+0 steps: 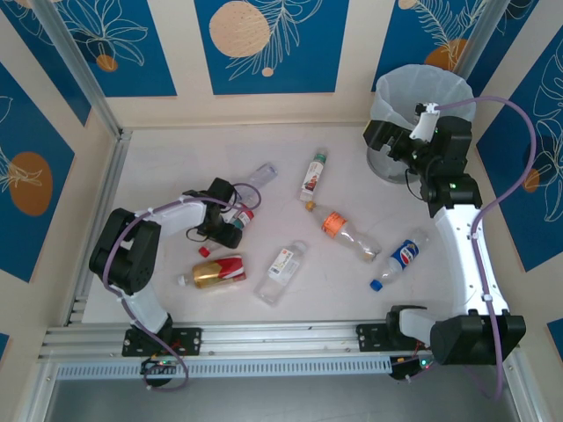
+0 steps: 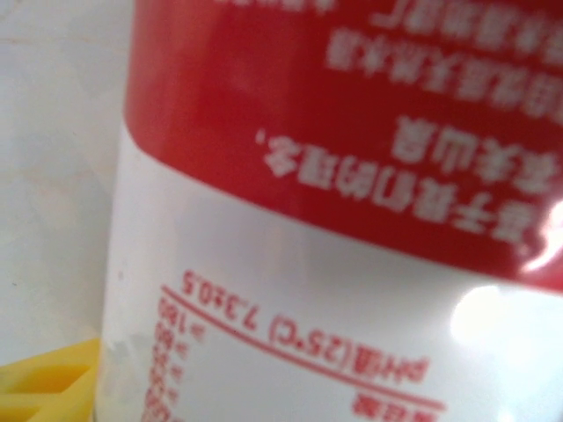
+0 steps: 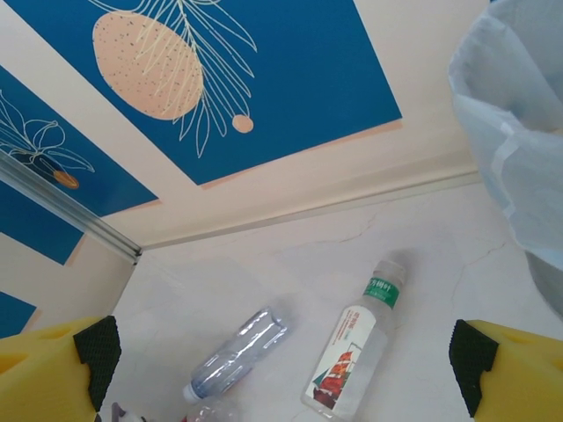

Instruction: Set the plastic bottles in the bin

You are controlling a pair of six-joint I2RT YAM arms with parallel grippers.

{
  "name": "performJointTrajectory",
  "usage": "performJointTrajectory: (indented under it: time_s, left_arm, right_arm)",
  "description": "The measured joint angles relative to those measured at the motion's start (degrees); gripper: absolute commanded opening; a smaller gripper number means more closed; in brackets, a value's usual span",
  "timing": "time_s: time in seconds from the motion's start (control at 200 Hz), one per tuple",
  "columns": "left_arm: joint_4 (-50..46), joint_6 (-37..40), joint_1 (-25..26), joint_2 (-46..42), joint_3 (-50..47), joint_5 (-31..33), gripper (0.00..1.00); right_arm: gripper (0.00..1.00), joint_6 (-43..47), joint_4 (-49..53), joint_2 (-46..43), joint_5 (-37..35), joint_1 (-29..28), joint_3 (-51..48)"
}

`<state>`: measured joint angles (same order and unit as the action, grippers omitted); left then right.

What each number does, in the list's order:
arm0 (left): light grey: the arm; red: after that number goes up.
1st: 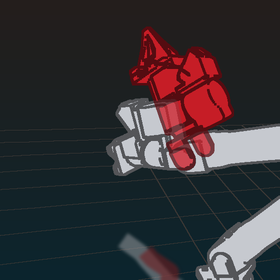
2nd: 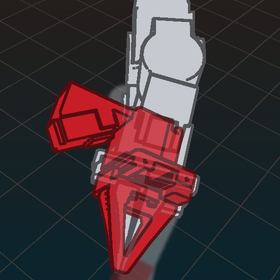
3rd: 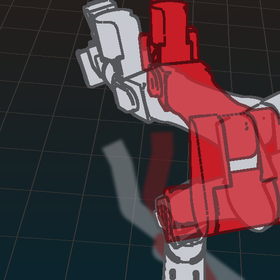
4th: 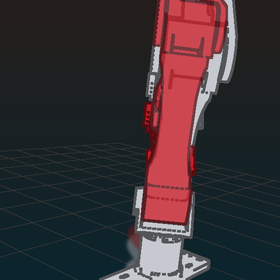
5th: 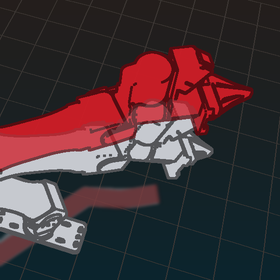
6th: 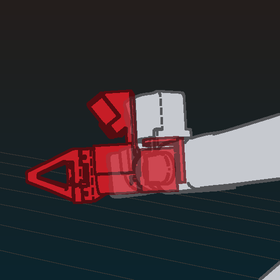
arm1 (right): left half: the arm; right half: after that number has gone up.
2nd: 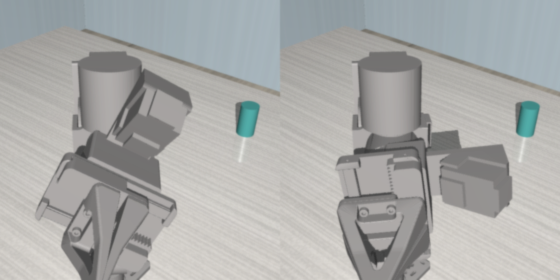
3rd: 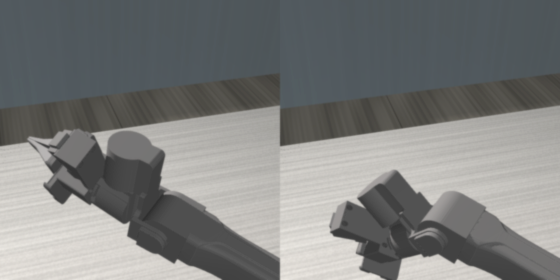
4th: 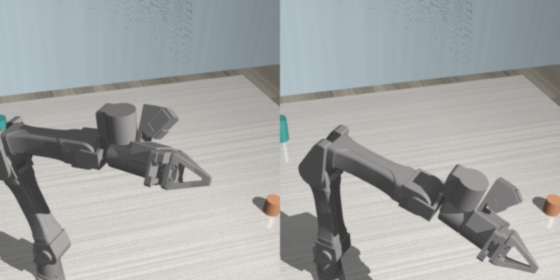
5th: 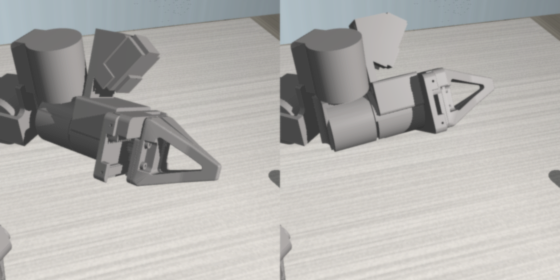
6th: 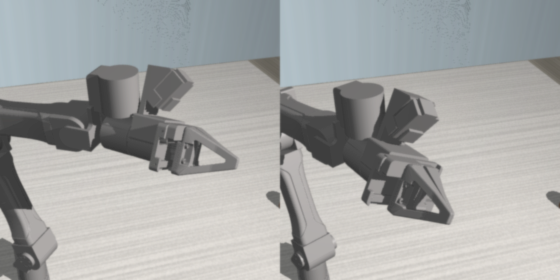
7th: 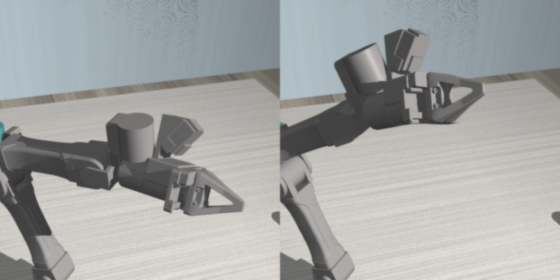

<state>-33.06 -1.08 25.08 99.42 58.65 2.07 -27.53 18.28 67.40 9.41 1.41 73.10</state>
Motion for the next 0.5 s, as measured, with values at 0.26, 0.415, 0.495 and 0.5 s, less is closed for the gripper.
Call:
performJointTrajectory:
  time_s: [0.26,0.415,0.495,0.5]
  left_arm:
    - [1.38,0.15,0.0,-3.61,-0.13,0.96,0.67]
    - [2.54,0.04,0.0,-8.11,-0.7,0.94,0.65]
    - [2.8,-0.02,0.0,-10.16,-0.94,0.92,0.63]
    - [2.82,-0.04,0.0,-10.36,-0.98,0.92,0.63]
  right_arm:
    - [0.98,-2.27,0.15,0.68,1.46,-1.05,-0.11]
    - [0.98,-3.56,0.22,0.68,3.41,-1.36,-0.17]
    - [0.98,-4.11,0.24,0.68,4.09,-1.75,-0.7]
    - [0.98,-4.2,0.24,0.68,4.15,-1.81,-0.76]
